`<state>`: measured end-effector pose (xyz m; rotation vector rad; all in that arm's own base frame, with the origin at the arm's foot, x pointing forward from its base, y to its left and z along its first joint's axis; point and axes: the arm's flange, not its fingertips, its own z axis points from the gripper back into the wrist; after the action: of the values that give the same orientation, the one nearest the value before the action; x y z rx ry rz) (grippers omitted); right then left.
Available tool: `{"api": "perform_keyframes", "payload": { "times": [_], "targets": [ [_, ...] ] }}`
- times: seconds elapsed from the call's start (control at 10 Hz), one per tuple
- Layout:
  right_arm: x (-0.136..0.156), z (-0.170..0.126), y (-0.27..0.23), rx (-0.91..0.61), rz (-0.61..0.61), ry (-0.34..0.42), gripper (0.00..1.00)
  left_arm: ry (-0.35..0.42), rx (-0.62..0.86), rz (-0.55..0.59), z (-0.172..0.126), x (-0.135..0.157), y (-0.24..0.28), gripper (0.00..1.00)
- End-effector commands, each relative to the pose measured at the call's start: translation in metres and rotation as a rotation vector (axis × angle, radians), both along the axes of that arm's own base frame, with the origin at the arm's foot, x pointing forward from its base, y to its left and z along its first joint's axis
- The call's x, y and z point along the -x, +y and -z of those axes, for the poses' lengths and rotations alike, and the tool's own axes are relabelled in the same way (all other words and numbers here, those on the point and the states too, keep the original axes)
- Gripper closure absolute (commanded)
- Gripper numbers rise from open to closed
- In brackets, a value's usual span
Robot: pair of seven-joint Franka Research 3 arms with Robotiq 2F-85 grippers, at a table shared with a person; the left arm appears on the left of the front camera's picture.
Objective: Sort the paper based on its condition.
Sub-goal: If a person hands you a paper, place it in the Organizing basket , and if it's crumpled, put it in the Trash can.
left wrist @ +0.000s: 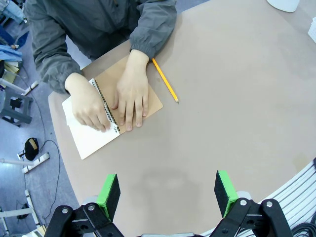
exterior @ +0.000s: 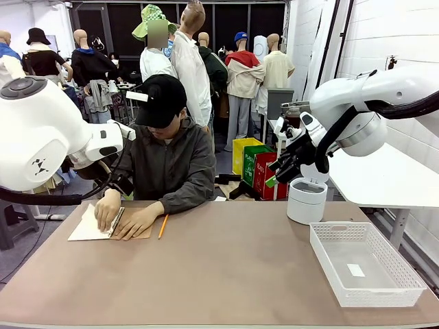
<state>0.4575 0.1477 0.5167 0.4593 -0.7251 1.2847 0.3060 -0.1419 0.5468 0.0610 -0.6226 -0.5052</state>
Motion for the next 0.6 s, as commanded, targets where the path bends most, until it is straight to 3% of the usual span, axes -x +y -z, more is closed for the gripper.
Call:
{"api": "perform_keyframes", "payload": {
  "times": [0.0,0.5],
  "targets": [
    [0.0001,-0.0006,0.0004,-0.01,0.0,0.006,0.0,0.001,-0.008,0.009,-0.0003,0.0,0.0012,0.0],
    [0.0001,-0.0006,0.0004,-0.01,0.0,0.006,0.0,0.001,-0.008,0.009,-0.0003,0.0,0.0012,0.0]
  ]
}}
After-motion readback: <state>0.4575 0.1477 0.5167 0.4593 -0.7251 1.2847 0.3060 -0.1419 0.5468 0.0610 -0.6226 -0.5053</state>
